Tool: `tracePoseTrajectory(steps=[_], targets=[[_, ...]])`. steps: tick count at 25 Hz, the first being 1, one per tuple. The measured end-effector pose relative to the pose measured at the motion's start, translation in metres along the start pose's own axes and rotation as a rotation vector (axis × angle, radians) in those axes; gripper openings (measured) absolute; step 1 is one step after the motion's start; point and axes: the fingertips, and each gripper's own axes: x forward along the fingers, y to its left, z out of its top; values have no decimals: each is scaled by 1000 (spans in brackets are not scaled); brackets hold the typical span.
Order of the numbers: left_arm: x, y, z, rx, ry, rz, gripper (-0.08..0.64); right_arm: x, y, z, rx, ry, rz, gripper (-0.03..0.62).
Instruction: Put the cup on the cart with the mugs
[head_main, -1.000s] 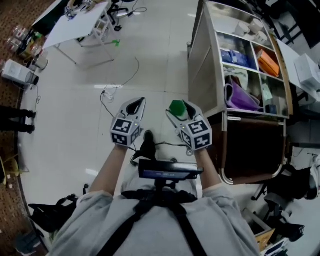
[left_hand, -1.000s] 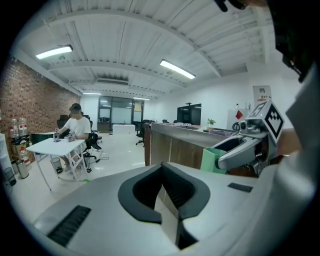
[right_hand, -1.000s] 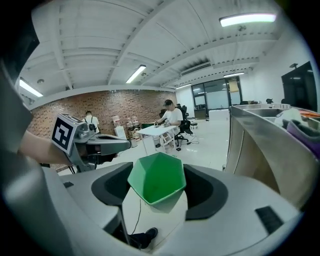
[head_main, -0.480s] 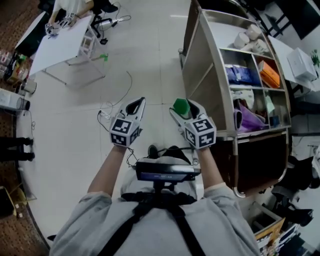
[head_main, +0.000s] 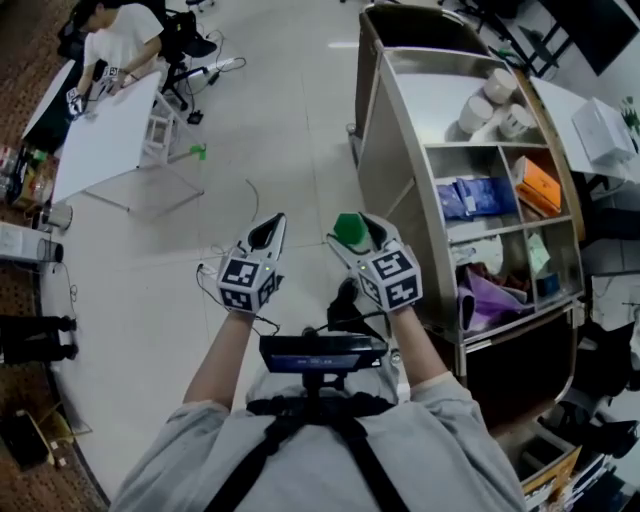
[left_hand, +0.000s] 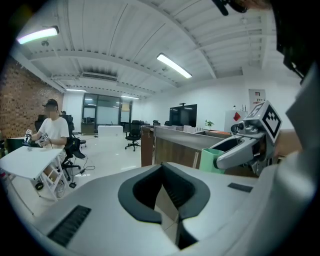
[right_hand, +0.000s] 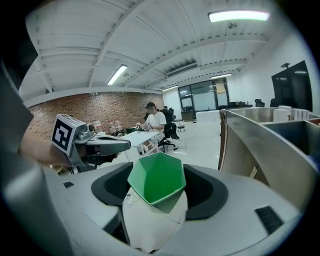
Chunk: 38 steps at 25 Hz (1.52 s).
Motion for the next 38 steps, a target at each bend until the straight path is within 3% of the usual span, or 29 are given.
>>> tracePoseTrajectory(steps=[9,16,22,30,38], targets=[[91,32,59,30,-26,47,2,47,-64,57,-43,-22,59,319],[133,39,89,33,-29,22,2,60,-93,100,-67,-45,47,319],[176,41,131,72,-67,-49,1,58,-132,154,-74,-89,-39,319],[237,35,202,122,-118,-199,1,44,-192,227,-32,-157,-178,319],[297,10,259,211,-139,-345,1,38,-271,269,42,-196,-327,319]])
